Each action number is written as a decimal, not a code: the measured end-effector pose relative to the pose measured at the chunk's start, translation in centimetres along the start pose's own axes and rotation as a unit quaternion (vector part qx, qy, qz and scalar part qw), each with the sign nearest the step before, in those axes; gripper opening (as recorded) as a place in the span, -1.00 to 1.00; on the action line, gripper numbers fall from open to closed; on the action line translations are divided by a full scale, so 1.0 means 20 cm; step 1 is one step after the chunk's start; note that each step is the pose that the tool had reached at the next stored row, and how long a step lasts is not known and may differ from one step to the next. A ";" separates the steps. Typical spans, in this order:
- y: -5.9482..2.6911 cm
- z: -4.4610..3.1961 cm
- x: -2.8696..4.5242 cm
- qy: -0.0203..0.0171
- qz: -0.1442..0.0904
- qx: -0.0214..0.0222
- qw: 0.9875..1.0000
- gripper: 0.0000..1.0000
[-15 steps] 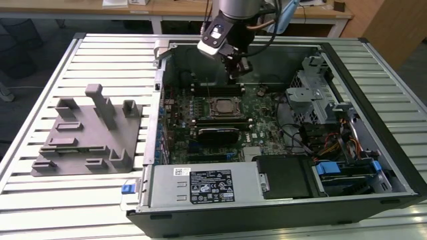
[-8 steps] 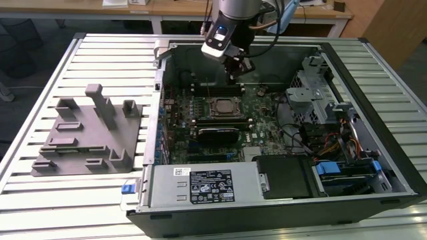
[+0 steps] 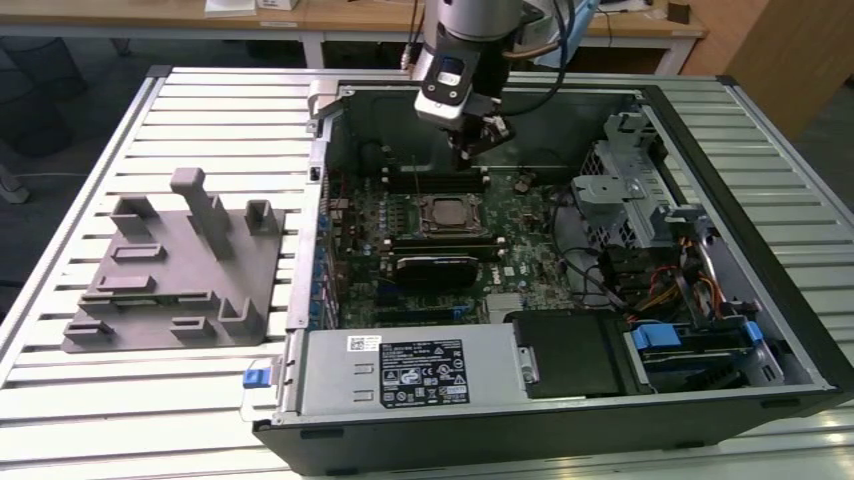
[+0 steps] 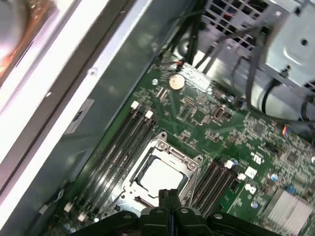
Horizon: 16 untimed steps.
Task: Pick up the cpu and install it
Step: 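Install the first cpu locking lever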
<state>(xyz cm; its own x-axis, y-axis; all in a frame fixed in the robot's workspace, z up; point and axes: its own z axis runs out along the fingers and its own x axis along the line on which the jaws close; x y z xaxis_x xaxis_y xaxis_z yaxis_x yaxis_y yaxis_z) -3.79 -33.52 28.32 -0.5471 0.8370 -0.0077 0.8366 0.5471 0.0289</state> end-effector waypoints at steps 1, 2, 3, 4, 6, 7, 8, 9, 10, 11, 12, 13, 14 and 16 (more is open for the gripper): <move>0.000 0.001 0.000 0.000 -0.009 0.000 1.000 -0.79; 0.000 0.002 0.000 0.001 -0.018 0.000 1.000 -0.79; 0.000 0.003 0.000 0.001 -0.027 0.000 1.000 -0.79; 0.000 0.004 0.000 0.001 -0.036 0.000 0.999 -0.79; 0.000 0.006 0.000 0.002 -0.054 0.000 0.999 -0.79; 0.000 0.007 0.000 0.002 -0.064 -0.001 0.998 -0.79; 0.000 0.008 0.000 0.002 -0.073 -0.001 0.997 -0.79; 0.000 0.009 0.000 0.002 -0.082 -0.001 0.997 -0.79; 0.000 0.010 0.000 0.003 -0.091 -0.001 0.996 -0.79; 0.000 0.011 0.000 0.003 -0.100 -0.001 0.995 -0.79; 0.000 0.012 0.000 0.003 -0.109 -0.001 0.994 -0.79; 0.000 0.012 0.000 0.003 -0.118 -0.001 0.993 -0.79; 0.000 0.013 0.000 0.004 -0.128 -0.001 0.992 -0.79; 0.000 0.015 0.000 0.004 -0.145 -0.001 0.989 -0.79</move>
<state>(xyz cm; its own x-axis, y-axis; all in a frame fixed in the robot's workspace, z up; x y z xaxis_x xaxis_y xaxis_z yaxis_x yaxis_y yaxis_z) -3.79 -33.52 28.02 -0.7649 0.6441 -0.0078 0.6436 0.7648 0.0290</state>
